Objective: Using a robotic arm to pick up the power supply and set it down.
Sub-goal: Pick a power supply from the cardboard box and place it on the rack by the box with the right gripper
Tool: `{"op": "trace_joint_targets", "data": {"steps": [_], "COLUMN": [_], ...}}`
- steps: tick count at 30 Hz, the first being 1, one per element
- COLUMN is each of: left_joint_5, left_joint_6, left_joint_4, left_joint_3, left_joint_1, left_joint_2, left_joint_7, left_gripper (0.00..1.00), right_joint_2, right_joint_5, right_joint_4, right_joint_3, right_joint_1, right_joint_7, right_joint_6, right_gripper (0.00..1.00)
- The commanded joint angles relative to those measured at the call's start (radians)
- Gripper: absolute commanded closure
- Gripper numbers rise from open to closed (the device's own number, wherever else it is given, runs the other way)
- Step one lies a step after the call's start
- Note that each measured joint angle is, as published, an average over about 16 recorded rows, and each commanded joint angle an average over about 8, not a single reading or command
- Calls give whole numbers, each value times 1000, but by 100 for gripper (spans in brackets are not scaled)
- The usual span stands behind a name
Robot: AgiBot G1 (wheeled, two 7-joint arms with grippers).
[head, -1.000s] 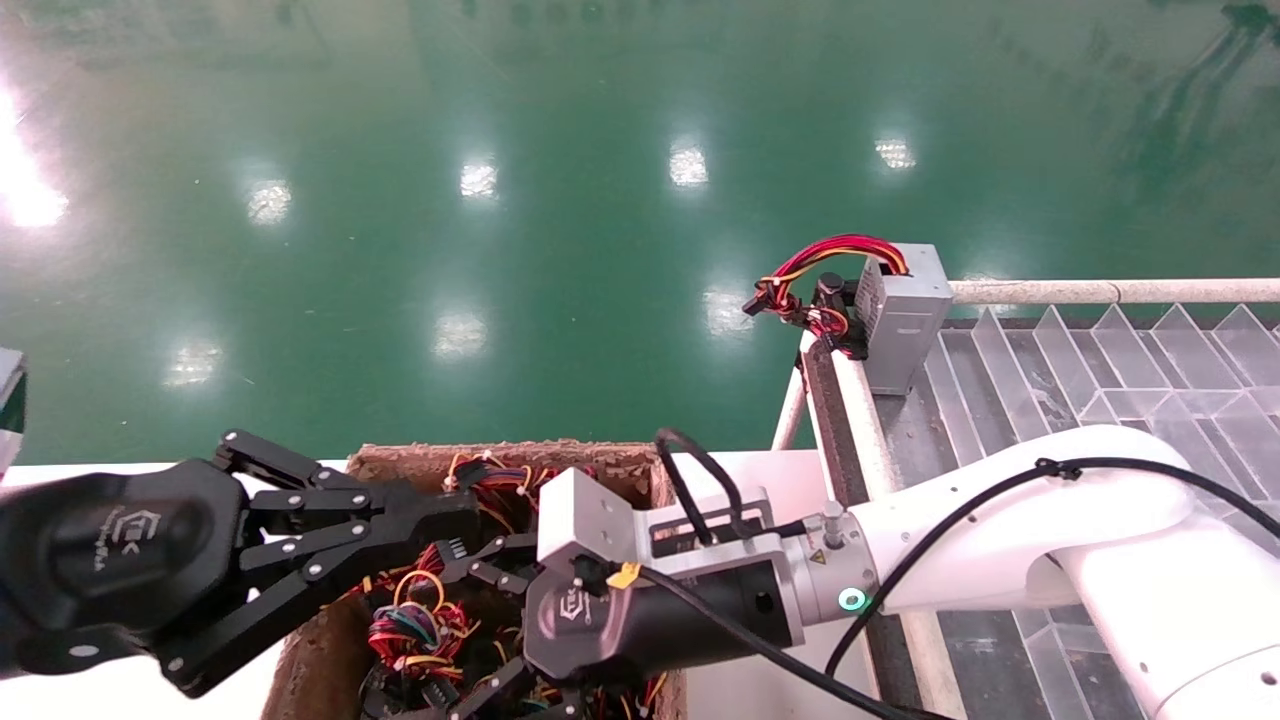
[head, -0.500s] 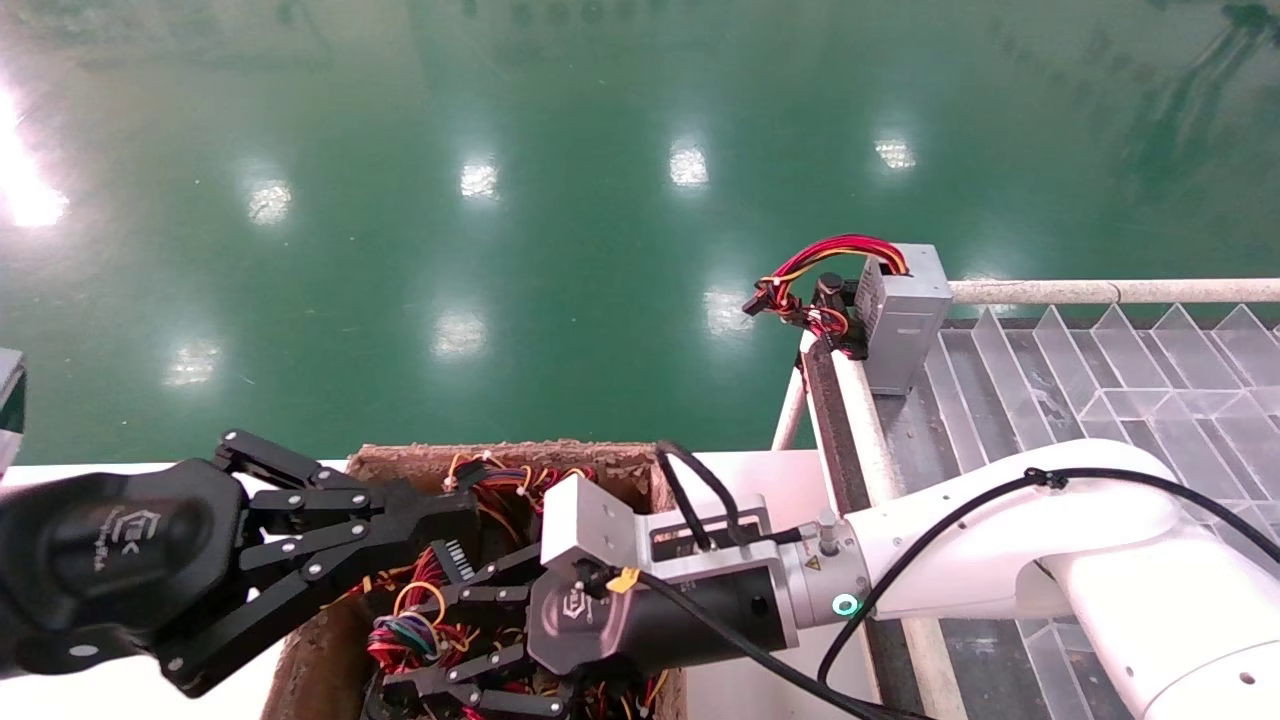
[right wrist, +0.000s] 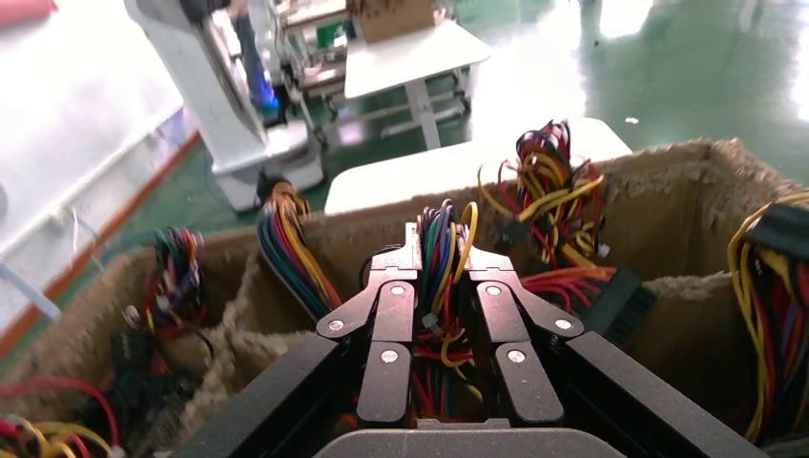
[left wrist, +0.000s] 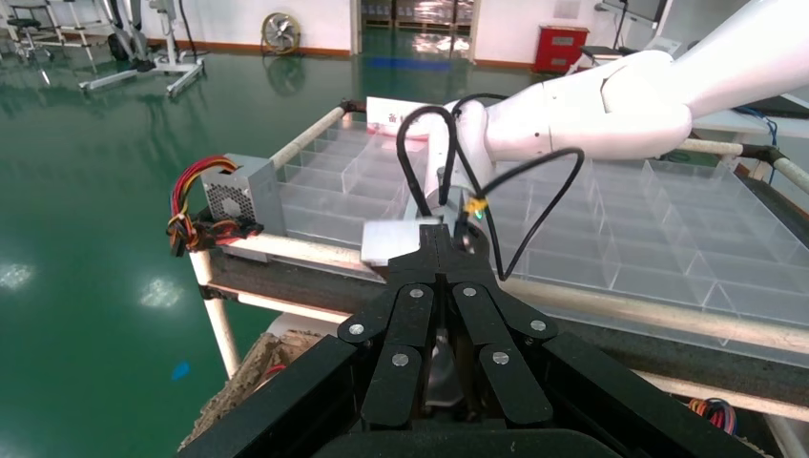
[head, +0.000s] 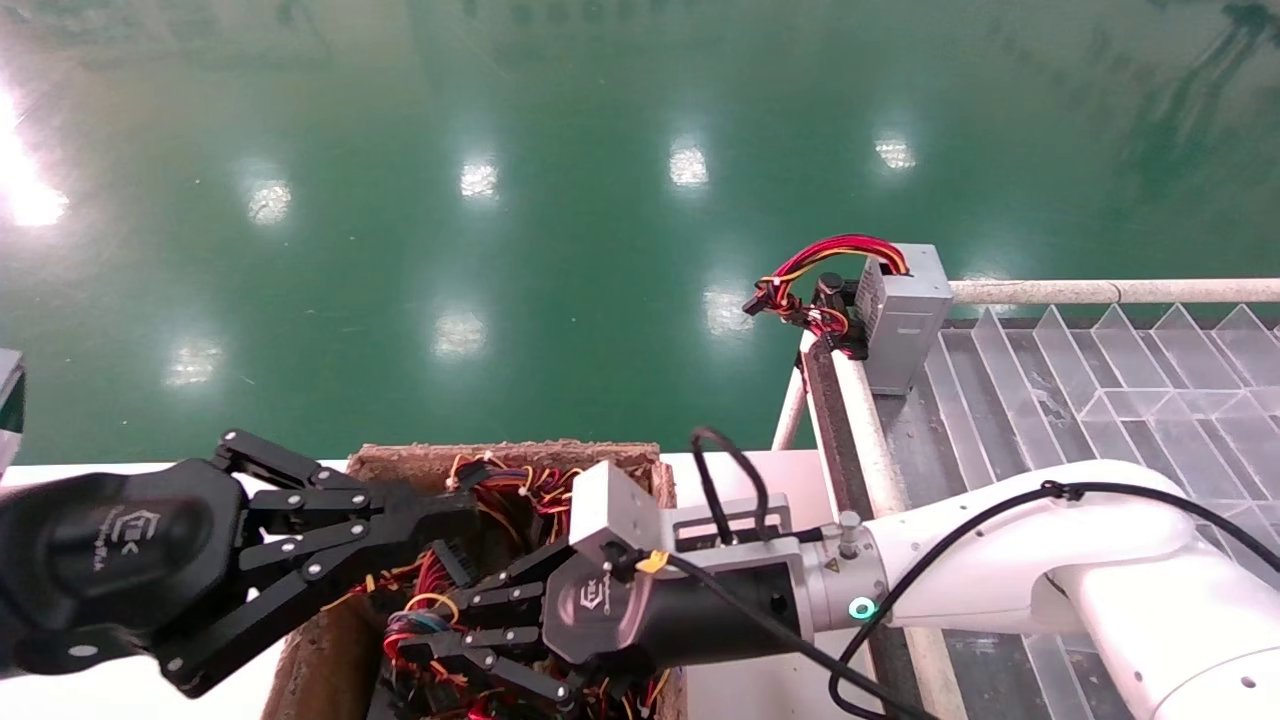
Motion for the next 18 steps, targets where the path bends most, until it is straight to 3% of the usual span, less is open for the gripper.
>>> {"op": "trace_joint_targets", "data": {"steps": [1,18], "left_joint_5": [0,0], "left_joint_6": [0,0], "left_joint_4": [0,0], "left_joint_3": [0,0], "left_joint_1": [0,0], "left_joint_2": [0,0], "left_joint_7": [0,0], "left_gripper": [100,100], "right_joint_2": [2,48], "right_joint_5": [17,339], "right_joint_4": [-9,-50], "right_joint_3": [7,69], "right_joint_1": [-2,-81], "right_joint_7": [3,148], "right_joint_6": [-9,-21], "right_gripper": [100,100]}}
